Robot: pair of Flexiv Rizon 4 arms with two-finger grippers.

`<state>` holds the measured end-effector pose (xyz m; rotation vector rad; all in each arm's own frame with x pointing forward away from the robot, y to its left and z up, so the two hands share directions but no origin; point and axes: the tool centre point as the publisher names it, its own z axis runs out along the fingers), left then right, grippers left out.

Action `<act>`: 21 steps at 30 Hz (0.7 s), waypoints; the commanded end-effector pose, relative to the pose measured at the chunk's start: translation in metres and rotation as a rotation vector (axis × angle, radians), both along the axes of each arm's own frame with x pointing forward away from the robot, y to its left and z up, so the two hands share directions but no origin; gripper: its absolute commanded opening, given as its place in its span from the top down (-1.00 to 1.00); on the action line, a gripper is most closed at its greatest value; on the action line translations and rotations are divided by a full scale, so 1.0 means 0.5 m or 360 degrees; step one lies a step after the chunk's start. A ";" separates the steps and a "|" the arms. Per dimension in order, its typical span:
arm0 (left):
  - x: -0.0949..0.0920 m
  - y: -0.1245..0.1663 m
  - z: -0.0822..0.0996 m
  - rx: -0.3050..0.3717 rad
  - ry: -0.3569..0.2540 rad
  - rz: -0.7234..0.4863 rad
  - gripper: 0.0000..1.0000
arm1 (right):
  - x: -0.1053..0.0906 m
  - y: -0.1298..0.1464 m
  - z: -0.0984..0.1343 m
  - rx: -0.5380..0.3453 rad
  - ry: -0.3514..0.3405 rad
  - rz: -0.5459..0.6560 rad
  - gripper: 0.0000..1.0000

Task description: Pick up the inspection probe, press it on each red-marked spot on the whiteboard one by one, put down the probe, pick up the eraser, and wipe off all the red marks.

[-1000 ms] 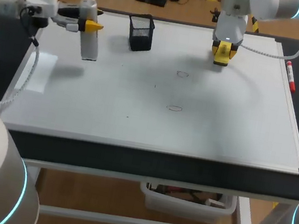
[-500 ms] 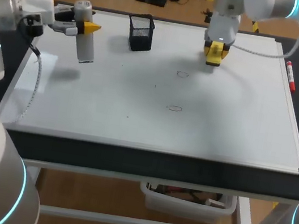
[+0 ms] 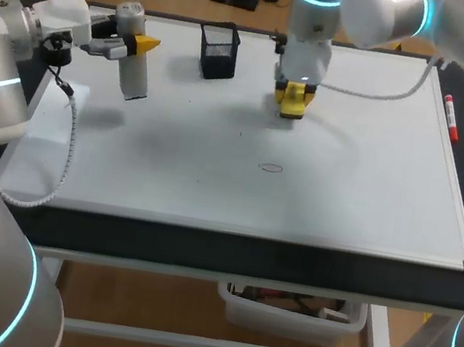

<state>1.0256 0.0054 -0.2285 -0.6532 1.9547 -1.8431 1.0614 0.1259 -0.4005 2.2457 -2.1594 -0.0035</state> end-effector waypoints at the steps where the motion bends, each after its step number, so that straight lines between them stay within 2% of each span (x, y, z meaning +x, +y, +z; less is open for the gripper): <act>1: -0.003 -0.003 0.001 -0.0002 -0.0011 0.0051 1.00 | -0.019 0.028 -0.003 -0.0007 -0.0016 0.0003 1.00; 9: -0.003 -0.003 0.001 -0.0002 -0.0011 0.0051 1.00 | -0.041 0.065 -0.021 0.0008 -0.0004 0.0002 1.00; 21: -0.003 -0.003 0.001 -0.0002 -0.0011 0.0051 1.00 | -0.041 0.059 -0.041 -0.0011 0.0020 -0.0004 1.00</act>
